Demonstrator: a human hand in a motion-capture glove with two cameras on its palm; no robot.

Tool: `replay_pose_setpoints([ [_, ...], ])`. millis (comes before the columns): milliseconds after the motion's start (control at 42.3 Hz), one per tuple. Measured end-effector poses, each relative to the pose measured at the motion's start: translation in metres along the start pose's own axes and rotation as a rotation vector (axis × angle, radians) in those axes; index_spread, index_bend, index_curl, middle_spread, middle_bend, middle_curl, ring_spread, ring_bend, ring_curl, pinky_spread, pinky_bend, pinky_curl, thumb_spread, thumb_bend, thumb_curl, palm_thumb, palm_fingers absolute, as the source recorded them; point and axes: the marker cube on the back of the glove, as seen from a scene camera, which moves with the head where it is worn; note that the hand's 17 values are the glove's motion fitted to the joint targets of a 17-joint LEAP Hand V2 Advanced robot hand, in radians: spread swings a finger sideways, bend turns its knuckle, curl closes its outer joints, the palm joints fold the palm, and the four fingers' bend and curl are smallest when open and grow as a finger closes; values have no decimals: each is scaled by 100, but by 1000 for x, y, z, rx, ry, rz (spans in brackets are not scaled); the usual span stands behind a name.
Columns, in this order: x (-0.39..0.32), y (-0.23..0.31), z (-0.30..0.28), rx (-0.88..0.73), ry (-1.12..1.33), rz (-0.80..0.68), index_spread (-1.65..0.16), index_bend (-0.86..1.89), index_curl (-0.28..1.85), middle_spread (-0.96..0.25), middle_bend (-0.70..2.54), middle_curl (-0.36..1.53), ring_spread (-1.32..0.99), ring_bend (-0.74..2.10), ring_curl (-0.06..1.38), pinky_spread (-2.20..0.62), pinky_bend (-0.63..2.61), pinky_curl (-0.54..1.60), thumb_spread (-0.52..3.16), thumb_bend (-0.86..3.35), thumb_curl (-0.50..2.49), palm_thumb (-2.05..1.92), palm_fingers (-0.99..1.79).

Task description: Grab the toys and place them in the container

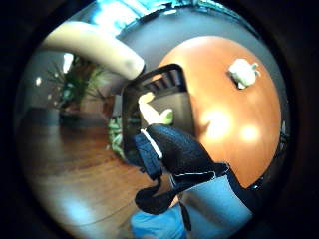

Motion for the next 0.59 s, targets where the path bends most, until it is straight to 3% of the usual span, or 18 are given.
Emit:
replay_pose_setpoints([
  [95,37,7,11,23,54,-83,-27,9,28,6,10,47,6,16,27,5,140,40,110,-8,33,-10,-29],
  [402,158,2,57,-85,72,-30,-27,8,22,7,11,36,8,23,31,5,136,38,114,-6,27,-7,-24],
  [591,182,-36,61,-46,85,0,-27,7,20,7,12,32,8,20,31,5,134,37,115,-5,25,-5,-24],
])
